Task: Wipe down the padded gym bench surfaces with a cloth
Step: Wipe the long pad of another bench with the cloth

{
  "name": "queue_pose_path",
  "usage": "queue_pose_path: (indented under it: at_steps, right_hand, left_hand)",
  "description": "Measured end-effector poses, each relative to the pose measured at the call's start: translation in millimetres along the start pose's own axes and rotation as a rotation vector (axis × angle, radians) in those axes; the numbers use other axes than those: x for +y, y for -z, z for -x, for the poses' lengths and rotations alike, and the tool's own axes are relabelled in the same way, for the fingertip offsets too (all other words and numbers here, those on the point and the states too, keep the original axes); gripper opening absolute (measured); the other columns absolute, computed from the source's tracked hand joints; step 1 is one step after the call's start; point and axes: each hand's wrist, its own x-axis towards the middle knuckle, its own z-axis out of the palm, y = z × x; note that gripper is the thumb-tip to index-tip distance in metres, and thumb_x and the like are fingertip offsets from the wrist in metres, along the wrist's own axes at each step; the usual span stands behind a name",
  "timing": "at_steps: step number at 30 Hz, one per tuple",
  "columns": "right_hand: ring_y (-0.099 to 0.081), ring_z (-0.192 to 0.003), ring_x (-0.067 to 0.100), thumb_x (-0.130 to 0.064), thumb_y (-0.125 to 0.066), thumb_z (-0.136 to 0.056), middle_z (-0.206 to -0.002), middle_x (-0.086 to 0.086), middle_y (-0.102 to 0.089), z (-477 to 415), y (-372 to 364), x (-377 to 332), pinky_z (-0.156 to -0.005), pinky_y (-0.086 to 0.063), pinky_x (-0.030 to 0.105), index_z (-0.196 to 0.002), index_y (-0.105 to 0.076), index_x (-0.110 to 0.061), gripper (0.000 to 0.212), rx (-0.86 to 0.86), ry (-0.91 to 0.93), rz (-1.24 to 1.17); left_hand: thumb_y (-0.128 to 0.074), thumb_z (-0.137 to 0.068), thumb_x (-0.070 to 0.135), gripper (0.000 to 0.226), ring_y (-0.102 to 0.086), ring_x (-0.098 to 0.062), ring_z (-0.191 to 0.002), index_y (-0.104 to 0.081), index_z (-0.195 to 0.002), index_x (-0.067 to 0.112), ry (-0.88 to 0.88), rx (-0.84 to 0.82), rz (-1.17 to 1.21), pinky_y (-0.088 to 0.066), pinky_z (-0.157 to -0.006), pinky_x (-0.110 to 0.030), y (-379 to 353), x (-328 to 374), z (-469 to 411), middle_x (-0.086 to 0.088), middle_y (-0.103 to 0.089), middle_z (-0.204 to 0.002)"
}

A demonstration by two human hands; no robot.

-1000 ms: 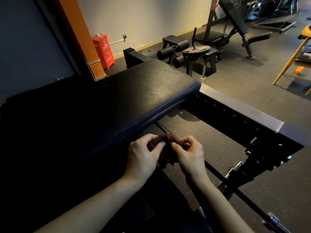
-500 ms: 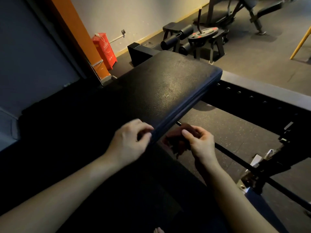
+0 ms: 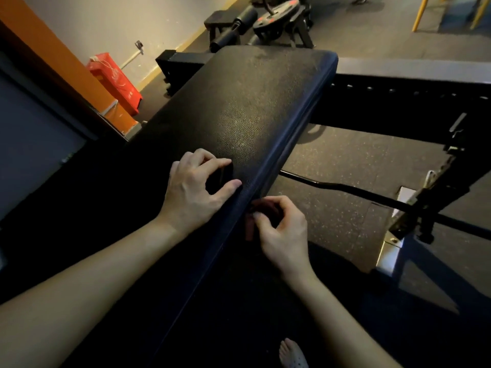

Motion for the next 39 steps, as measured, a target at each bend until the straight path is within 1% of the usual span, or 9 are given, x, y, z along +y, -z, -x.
queue_pose_path:
  at_steps: [3, 7, 12, 17, 23, 28, 30, 34, 39]
  right_hand:
    - [-0.066, -0.090, 0.001, -0.015, -0.070, -0.093, -0.093, -0.013, -0.068, 23.6, -9.9, 3.1, -0.083, -0.057, 0.028, -0.104, -0.064, -0.020, 0.014, 0.102, -0.012, -0.045]
    - [-0.066, -0.088, 0.003, -0.015, -0.071, -0.091, -0.094, -0.011, -0.069, 37.9, -17.3, -2.8, -0.082, -0.054, 0.026, -0.103, -0.064, -0.018, 0.014, 0.120, 0.089, -0.008]
    - [-0.066, -0.089, 0.021, -0.022, -0.064, -0.093, -0.095, 0.002, -0.068, -33.2, -17.9, 1.5, -0.084, -0.055, 0.049, -0.103, -0.059, -0.017, 0.012, 0.365, -0.003, -0.006]
    - [-0.066, -0.087, 0.012, -0.018, -0.066, -0.093, -0.093, -0.004, -0.069, 47.9, -33.2, 7.3, -0.081, -0.054, 0.037, -0.103, -0.061, -0.016, 0.012, 0.195, 0.102, -0.044]
    - [-0.064, -0.091, 0.026, -0.018, -0.057, -0.093, -0.100, 0.008, -0.067, -65.4, -23.0, 2.4, -0.085, -0.053, 0.049, -0.106, -0.057, -0.011, 0.015, 0.472, 0.074, 0.014]
    - [-0.063, -0.091, 0.017, -0.019, -0.057, -0.095, -0.099, 0.001, -0.064, 28.0, -38.5, 8.9, -0.082, -0.053, 0.037, -0.109, -0.056, -0.017, 0.014, 0.262, 0.152, 0.000]
    - [-0.063, -0.088, 0.022, -0.018, -0.055, -0.093, -0.097, 0.004, -0.066, -23.2, -30.0, 8.4, -0.082, -0.053, 0.041, -0.106, -0.057, -0.014, 0.014, 0.364, 0.215, 0.089]
    - [-0.062, -0.092, 0.021, -0.015, -0.055, -0.099, -0.103, 0.006, -0.065, -136.2, -0.5, 0.6, -0.088, -0.053, 0.046, -0.110, -0.057, -0.010, 0.012, 0.476, 0.072, 0.091]
    - [-0.061, -0.090, 0.017, -0.011, -0.057, -0.094, -0.100, 0.002, -0.064, -18.3, -25.0, 17.0, -0.082, -0.050, 0.029, -0.107, -0.060, -0.013, 0.014, 0.290, 0.241, 0.117]
  left_hand:
    - [-0.060, -0.085, 0.065, 0.052, -0.054, -0.016, -0.104, -0.074, -0.119, 0.027, -0.001, 0.027, 0.018, -0.034, -0.093, -0.034, -1.4, 0.2, 1.0, 0.007, -0.058, -0.106]
    - [-0.059, -0.087, 0.065, 0.052, -0.054, -0.016, -0.104, -0.074, -0.118, 0.027, -0.020, 0.054, 0.012, -0.033, -0.093, -0.035, -4.2, -2.5, 2.5, 0.007, -0.058, -0.106]
    - [-0.059, -0.088, 0.064, 0.051, -0.053, -0.016, -0.104, -0.074, -0.119, 0.026, -0.033, 0.054, 0.013, -0.036, -0.097, -0.038, -6.1, -4.0, 3.7, 0.006, -0.058, -0.106]
    - [-0.063, -0.088, 0.060, 0.047, -0.053, -0.018, -0.103, -0.074, -0.118, 0.025, -0.041, 0.076, 0.009, -0.037, -0.097, -0.041, -7.7, -5.5, 3.2, 0.005, -0.058, -0.106]
    - [-0.063, -0.089, 0.059, 0.047, -0.053, -0.018, -0.104, -0.074, -0.118, 0.024, -0.039, 0.065, 0.022, -0.036, -0.097, -0.039, -7.2, -4.4, 4.2, 0.004, -0.058, -0.107]
    - [-0.063, -0.088, 0.058, 0.046, -0.054, -0.020, -0.103, -0.074, -0.117, 0.024, -0.031, 0.076, 0.004, -0.037, -0.096, -0.041, -9.7, -4.3, 3.2, 0.005, -0.059, -0.107]
    - [-0.063, -0.088, 0.058, 0.046, -0.053, -0.019, -0.103, -0.074, -0.116, 0.023, -0.027, 0.072, 0.009, -0.036, -0.096, -0.040, -9.7, -3.3, 2.9, 0.005, -0.058, -0.107]
    - [-0.062, -0.089, 0.058, 0.046, -0.052, -0.017, -0.103, -0.074, -0.117, 0.023, -0.029, 0.061, 0.011, -0.035, -0.096, -0.038, -7.1, -2.2, 3.4, 0.006, -0.058, -0.106]
    - [-0.061, -0.089, 0.057, 0.046, -0.051, -0.017, -0.103, -0.073, -0.118, 0.023, -0.039, 0.057, 0.000, -0.035, -0.096, -0.037, -7.8, -3.2, 3.9, 0.007, -0.056, -0.107]
